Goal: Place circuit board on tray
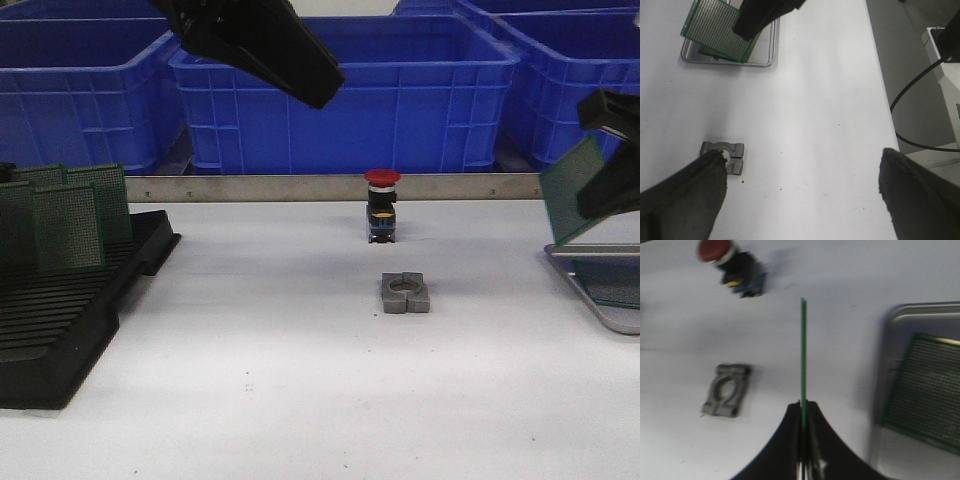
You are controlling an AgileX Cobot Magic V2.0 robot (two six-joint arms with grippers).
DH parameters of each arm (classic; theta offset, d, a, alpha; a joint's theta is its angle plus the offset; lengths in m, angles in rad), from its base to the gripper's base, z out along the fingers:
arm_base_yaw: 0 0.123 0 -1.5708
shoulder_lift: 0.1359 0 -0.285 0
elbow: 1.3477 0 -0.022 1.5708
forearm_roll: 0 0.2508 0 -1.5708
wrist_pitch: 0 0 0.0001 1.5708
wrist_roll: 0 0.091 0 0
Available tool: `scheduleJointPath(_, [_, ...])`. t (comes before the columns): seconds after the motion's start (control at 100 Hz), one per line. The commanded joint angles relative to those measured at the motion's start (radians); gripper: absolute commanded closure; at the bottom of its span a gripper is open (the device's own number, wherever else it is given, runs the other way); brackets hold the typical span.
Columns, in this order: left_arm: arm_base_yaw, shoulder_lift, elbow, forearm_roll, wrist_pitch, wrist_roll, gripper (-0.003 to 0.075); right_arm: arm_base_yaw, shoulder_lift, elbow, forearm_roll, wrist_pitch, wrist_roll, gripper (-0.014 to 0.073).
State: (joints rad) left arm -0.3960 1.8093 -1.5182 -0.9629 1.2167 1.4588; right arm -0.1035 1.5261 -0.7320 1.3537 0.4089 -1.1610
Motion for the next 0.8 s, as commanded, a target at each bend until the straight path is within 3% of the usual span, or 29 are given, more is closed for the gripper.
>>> scheduleJointPath(0.0, [-0.007,-0.052,-0.028,-0.071,0.001,-0.007,0.0136,-0.050,-0.012,-0.018,0.028,-0.009,0.000,0.0662])
scheduleJointPath(0.27, [-0.007,-0.052,-0.028,-0.071,-0.003,-0.007,0.0136,-0.111,0.042,-0.018,0.035,-0.027,0.000,0.0633])
scheduleJointPath(0.37, [-0.007,-0.052,-0.028,-0.071,-0.003,-0.007,0.0136,-0.111,0.043,-0.018,0.037,-0.055,0.000,0.0491])
scheduleJointPath(0.49, [-0.007,-0.052,-0.028,-0.071,-0.003,-0.007,0.0136,-0.111,0.043,-0.018,0.037,-0.062,0.000,0.0195])
scheduleJointPath(0.56, [-0.007,-0.052,-0.028,-0.071,-0.003,-0.007,0.0137,-0.111,0.043,-0.018,0.037,-0.058,0.000,0.0076])
scheduleJointPath(0.79, [-0.007,-0.052,-0.028,-0.071,-0.003,-0.007,0.0250,-0.111,0.042,-0.018,0.036,-0.018,-0.001,0.0057])
